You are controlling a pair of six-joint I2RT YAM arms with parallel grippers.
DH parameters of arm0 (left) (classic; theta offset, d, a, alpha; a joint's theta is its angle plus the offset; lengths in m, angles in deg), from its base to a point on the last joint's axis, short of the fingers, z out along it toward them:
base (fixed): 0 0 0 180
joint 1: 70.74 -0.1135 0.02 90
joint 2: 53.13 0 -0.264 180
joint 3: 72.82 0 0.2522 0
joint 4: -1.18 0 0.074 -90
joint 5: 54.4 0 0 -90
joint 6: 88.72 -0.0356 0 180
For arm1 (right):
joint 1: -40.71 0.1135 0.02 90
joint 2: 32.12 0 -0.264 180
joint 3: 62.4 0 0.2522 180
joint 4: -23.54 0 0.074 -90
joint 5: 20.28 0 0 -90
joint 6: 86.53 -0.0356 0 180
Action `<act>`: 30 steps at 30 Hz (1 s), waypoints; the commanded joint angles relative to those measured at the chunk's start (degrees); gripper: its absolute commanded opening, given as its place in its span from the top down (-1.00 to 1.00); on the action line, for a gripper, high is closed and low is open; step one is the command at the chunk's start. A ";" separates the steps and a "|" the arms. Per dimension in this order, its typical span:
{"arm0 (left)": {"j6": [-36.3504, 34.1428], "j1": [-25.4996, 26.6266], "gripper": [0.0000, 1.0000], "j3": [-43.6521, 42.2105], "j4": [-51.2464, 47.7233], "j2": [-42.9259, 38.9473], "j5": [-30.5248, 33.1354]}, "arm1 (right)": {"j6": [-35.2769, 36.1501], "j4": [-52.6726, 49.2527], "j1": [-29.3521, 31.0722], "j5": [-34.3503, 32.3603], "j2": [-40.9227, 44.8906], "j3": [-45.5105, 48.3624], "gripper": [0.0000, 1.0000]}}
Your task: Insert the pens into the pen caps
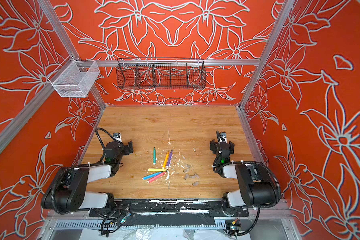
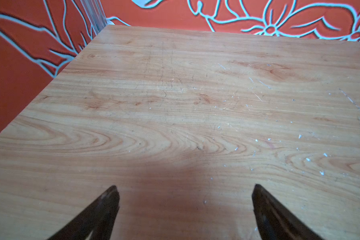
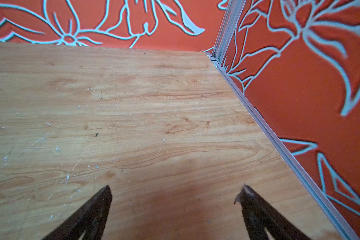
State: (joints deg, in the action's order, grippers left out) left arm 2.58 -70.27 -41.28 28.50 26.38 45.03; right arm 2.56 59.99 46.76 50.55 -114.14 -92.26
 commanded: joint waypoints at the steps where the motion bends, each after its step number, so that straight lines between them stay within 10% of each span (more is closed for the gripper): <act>1: -0.42 0.15 -0.94 0.51 0.49 -0.47 0.06 | 0.13 1.29 -0.17 0.06 -0.16 -0.51 -0.95; 23: -0.94 1.08 -0.94 -0.33 1.46 -2.06 1.82 | 0.68 3.07 0.40 -0.81 0.99 0.80 -0.95; 30: 4.28 3.66 -0.94 3.46 -18.17 -16.95 9.68 | 1.09 5.58 0.55 0.43 3.08 3.42 -0.95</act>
State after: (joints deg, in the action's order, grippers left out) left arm 3.61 -67.25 -40.58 19.99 13.55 50.39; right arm 2.81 62.55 46.93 50.61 -111.10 -89.79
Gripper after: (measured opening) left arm 0.968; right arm 0.974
